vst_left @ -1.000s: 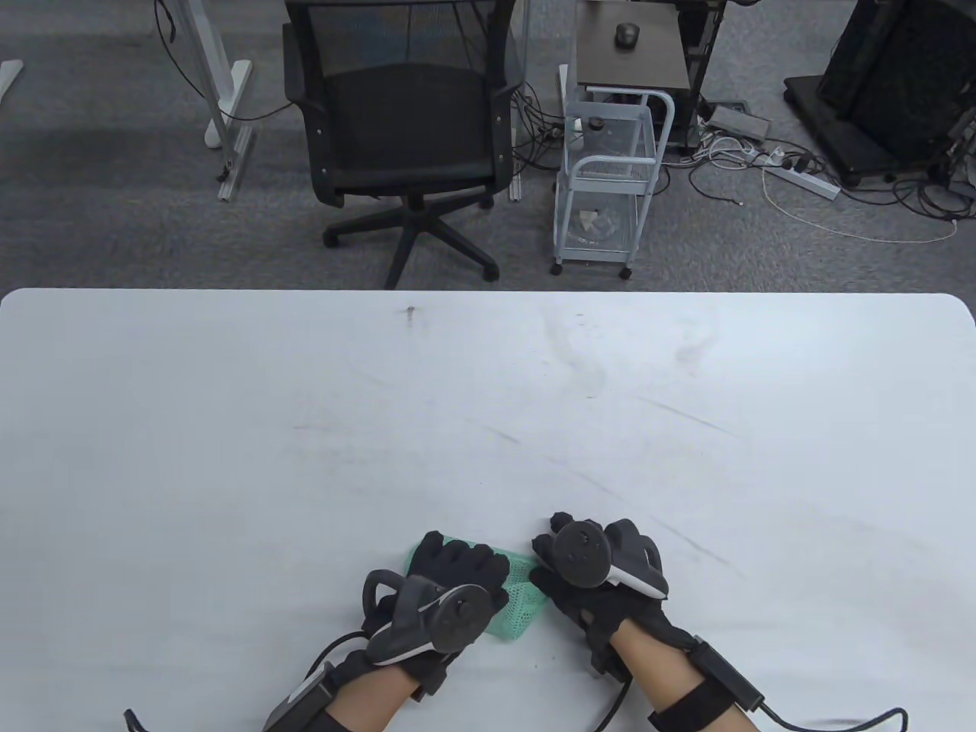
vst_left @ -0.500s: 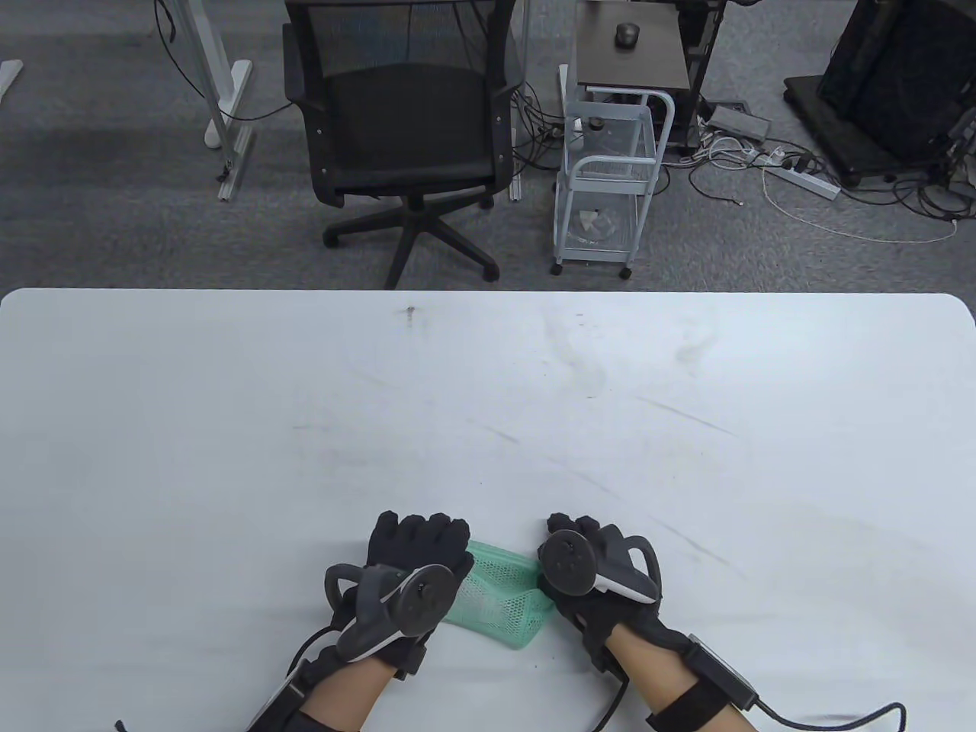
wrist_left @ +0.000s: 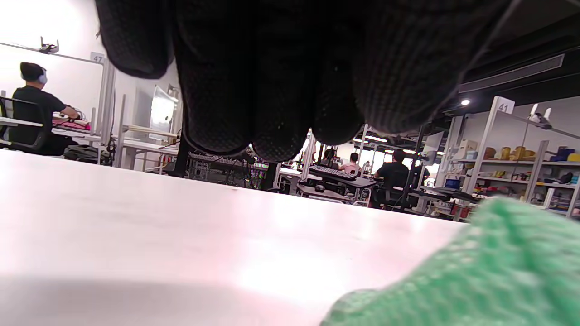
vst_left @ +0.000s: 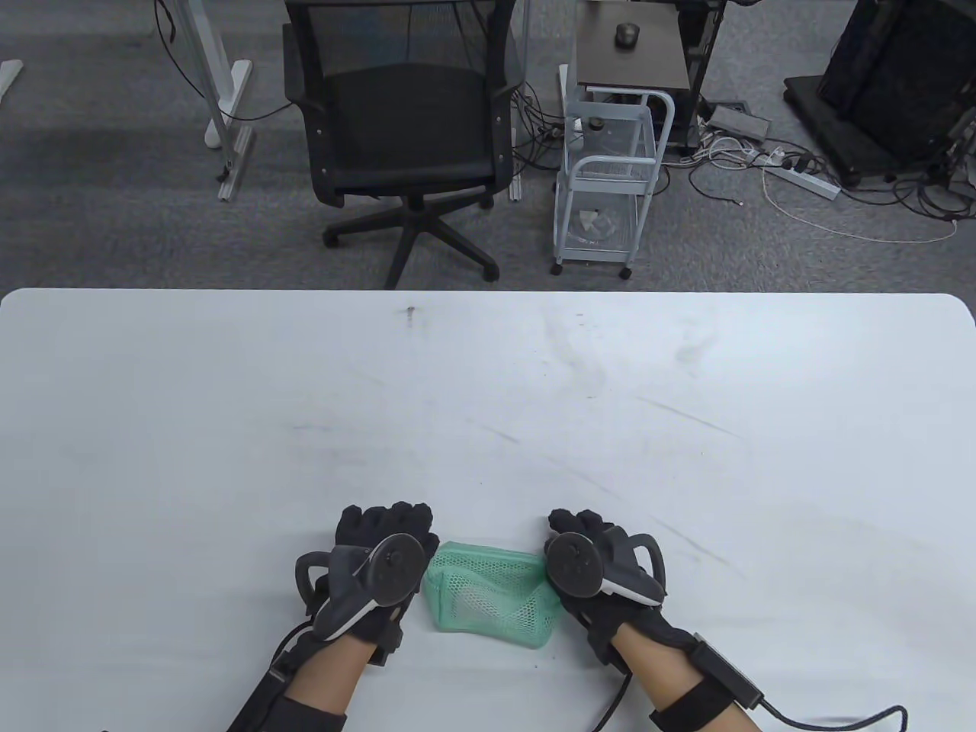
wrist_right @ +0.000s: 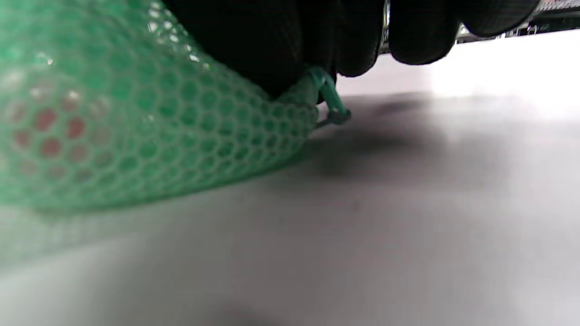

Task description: Take cleansing milk out of the toiletry bag

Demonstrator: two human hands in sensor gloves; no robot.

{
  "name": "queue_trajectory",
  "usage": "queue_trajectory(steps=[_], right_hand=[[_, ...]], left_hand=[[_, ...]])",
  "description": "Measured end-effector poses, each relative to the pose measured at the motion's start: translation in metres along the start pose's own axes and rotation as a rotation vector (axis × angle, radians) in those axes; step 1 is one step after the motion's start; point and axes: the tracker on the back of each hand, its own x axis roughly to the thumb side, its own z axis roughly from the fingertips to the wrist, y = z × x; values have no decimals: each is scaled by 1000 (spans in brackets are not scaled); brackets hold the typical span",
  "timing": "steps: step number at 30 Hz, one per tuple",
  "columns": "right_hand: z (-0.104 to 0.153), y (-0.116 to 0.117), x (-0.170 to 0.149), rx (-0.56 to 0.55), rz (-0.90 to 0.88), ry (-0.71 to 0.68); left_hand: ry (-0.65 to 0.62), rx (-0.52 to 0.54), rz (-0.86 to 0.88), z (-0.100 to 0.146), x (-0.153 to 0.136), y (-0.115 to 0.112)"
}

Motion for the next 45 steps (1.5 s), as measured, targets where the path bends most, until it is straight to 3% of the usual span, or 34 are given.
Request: queue_trajectory(steps=[11, 19, 23, 29, 45], right_hand=[[13, -23, -2, -244, -78, -60], [21, -31, 1, -328, -101, -105], [25, -35, 6, -373, -97, -142], [29, -37, 12, -403, -64, -190], [30, -37, 16, -420, -32, -210]], left_hand=[[38, -72, 78, -6, -17, -8], [44, -130, 89, -9, -18, -17], [9, -238, 166, -11, -20, -25], [-19, -309, 188, -13, -17, -32], [-2, -217, 206, -14, -18, -31]])
